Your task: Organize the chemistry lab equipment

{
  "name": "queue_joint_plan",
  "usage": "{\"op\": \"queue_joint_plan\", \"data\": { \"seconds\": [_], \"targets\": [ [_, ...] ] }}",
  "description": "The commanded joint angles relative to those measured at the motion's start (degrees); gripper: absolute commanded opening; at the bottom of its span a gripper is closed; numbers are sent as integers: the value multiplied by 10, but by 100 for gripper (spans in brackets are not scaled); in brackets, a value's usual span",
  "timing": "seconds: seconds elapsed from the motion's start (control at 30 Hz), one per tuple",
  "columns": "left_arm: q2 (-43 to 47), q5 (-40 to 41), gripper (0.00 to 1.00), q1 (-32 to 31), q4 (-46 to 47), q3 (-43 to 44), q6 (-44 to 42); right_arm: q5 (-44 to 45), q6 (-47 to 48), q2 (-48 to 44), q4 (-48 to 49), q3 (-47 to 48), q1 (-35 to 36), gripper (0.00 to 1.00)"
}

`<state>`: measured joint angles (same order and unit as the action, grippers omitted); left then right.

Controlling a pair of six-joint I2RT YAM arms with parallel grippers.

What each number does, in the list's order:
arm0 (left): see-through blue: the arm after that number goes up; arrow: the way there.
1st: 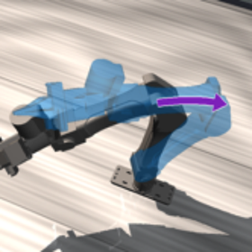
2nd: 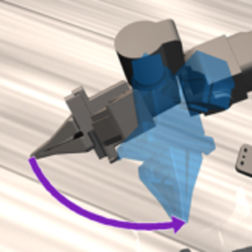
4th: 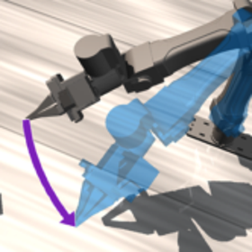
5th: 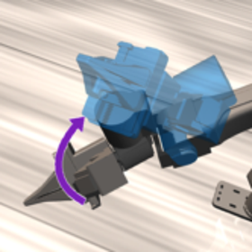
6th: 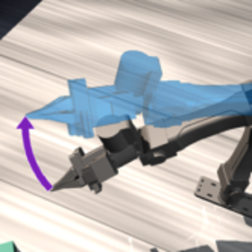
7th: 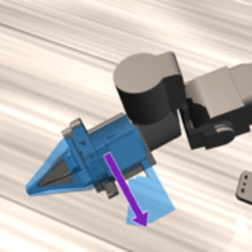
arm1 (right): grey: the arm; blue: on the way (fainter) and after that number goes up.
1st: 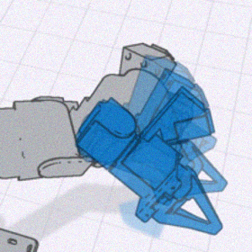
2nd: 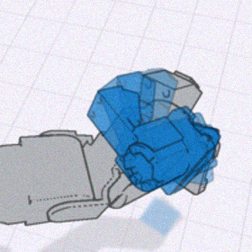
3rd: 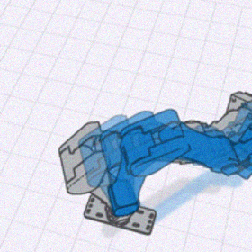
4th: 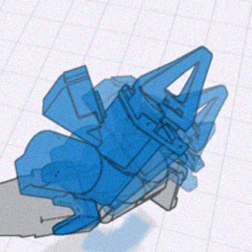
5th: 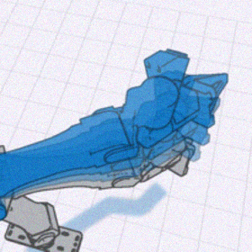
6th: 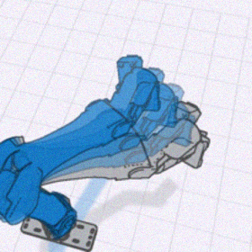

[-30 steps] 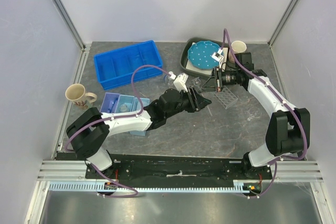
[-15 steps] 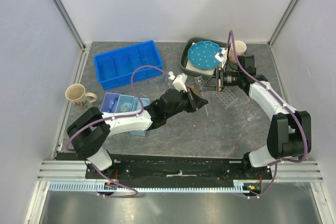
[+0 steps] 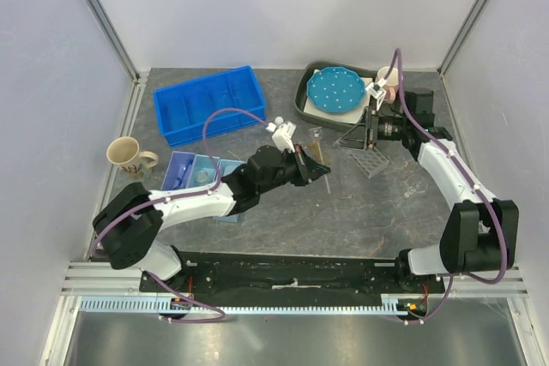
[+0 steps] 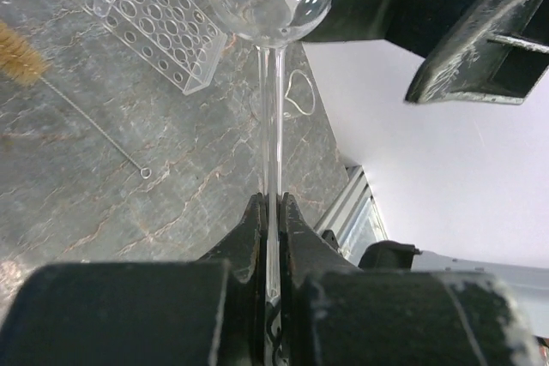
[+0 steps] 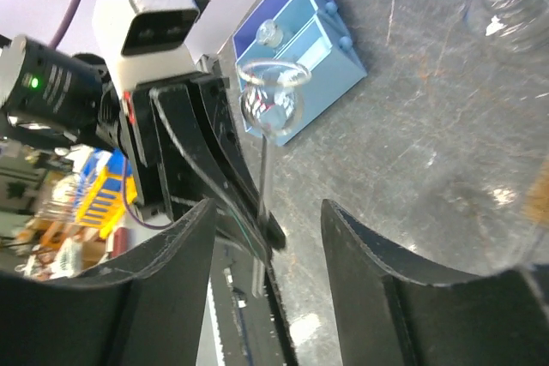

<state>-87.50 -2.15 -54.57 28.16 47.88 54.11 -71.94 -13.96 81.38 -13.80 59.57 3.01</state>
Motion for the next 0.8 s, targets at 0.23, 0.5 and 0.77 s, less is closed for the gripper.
{"op": "queue_joint_plan", "data": {
  "seconds": [0.23,0.5,0.77],
  "targets": [
    [191,-198,2,207,-265,5,-141,-2,190,-112,2,-83,-121,71],
    [150,-226,2,459,-553,135,-334,55,386,-115,-170,-66,-148,73],
    [18,-97,2,545,-593,268,-402,81,408,-135,-177,-71,-154,73]
  ]
}}
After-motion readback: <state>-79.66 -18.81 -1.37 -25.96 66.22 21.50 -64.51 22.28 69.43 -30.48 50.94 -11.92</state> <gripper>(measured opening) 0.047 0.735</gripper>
